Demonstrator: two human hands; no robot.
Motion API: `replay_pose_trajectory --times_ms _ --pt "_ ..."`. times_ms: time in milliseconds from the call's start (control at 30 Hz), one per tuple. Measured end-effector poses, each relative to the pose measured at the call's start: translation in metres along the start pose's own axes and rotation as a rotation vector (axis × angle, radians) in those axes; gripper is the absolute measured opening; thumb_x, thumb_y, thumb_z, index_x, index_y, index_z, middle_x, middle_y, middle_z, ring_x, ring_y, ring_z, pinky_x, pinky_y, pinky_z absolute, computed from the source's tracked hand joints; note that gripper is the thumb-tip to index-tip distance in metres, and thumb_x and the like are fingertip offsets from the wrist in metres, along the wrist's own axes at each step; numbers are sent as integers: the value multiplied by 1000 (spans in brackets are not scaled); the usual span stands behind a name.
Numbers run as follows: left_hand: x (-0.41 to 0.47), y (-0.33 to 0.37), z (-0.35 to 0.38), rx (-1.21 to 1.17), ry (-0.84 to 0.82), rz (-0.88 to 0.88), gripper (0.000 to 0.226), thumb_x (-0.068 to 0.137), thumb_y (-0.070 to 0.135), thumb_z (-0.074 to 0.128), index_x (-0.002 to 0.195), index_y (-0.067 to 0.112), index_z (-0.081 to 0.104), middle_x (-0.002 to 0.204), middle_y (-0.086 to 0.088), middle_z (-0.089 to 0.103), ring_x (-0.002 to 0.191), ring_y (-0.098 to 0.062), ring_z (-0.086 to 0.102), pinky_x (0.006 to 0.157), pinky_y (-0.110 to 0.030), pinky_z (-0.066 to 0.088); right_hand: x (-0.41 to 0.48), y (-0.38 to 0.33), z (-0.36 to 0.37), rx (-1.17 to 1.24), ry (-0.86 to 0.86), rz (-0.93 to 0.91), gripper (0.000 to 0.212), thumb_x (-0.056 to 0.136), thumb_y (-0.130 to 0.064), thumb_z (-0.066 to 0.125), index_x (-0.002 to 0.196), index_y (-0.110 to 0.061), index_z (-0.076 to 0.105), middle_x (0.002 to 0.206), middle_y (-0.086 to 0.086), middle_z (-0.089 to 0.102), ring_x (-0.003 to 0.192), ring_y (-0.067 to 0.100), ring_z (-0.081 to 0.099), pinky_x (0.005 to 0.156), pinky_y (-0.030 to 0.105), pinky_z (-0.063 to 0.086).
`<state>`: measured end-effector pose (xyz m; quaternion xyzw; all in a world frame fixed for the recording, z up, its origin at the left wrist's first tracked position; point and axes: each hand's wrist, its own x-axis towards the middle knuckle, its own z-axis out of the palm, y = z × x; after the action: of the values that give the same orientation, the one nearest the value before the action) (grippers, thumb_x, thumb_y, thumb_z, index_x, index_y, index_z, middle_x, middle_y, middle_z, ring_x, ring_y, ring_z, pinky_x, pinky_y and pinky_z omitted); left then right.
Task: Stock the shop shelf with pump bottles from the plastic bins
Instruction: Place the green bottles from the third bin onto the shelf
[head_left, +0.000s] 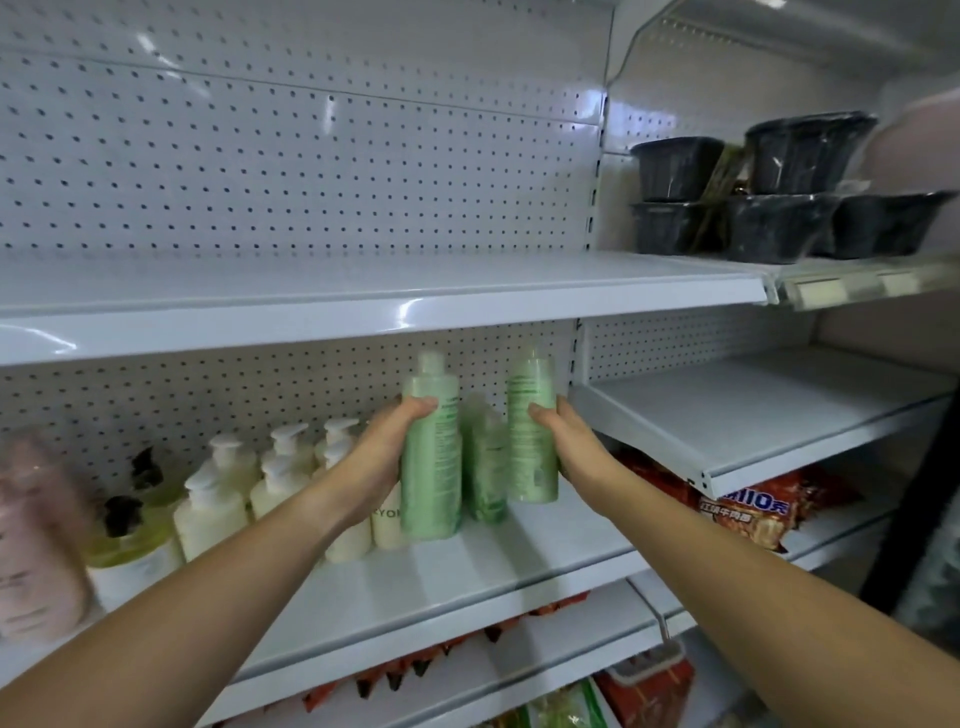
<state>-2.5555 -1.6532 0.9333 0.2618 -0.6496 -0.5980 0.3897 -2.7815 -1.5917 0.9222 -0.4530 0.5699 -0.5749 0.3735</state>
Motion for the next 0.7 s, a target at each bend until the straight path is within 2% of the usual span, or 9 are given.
replay_pose_trajectory --times_ms 100,233,300,400,467,533,600,633,700 --pt "11 -4 13 33 55 56 58 79 51 71 129 25 56 119 -3 71 111 -23 68 100 -49 51 8 8 -18 -87 -20 -43 49 92 -30 69 137 -22 51 122 -1 67 109 17 66 96 39 54" --pt "24 -11 37 84 176 106 67 69 50 83 124 27 54 116 1 71 104 -19 71 94 -47 56 20 17 -44 -206 -20 -102 42 78 -27 84 115 -22 65 106 -6 71 94 9 69 70 15 53" --pt "31 -14 53 106 235 117 66 70 47 85 123 26 53 114 -2 71 97 -23 73 85 -45 60 29 22 -57 -188 -7 -109 43 73 -30 87 109 -24 65 102 -7 70 91 9 69 71 19 54" --pt "40 -16 80 99 336 120 49 81 32 79 120 22 53 106 -5 72 84 -24 75 68 -35 62 45 27 -76 -188 -34 -114 56 62 -47 89 107 -39 56 106 -10 68 95 10 68 83 34 56" --pt "47 -17 94 96 380 102 44 83 33 76 119 19 56 103 -10 74 84 -26 75 70 -40 62 57 32 -89 -186 -64 -121 63 59 -56 85 109 -43 49 109 -8 68 99 13 68 88 39 56" --pt "53 -18 105 90 414 84 45 82 37 77 118 18 58 103 -13 74 86 -30 75 76 -46 61 68 35 -99 -133 -99 -107 62 72 -46 82 119 -33 43 113 0 66 100 16 66 88 39 55" --pt "55 -19 113 115 425 72 50 81 42 77 120 18 57 105 -12 73 91 -30 73 81 -49 60 76 36 -106 -81 -149 -86 57 85 -32 76 126 -23 38 117 5 62 100 15 64 81 31 53" --pt "56 -19 116 124 424 65 51 82 44 77 121 18 57 107 -12 72 93 -30 73 83 -49 60 79 36 -108 -72 -176 -75 57 88 -30 74 129 -22 36 117 4 61 101 13 62 79 28 51" --pt "58 -18 121 104 412 44 52 84 45 74 124 19 54 111 -13 70 98 -32 71 86 -51 59 88 40 -114 -82 -217 -50 61 89 -31 72 134 -21 33 117 1 60 102 13 61 84 31 50"
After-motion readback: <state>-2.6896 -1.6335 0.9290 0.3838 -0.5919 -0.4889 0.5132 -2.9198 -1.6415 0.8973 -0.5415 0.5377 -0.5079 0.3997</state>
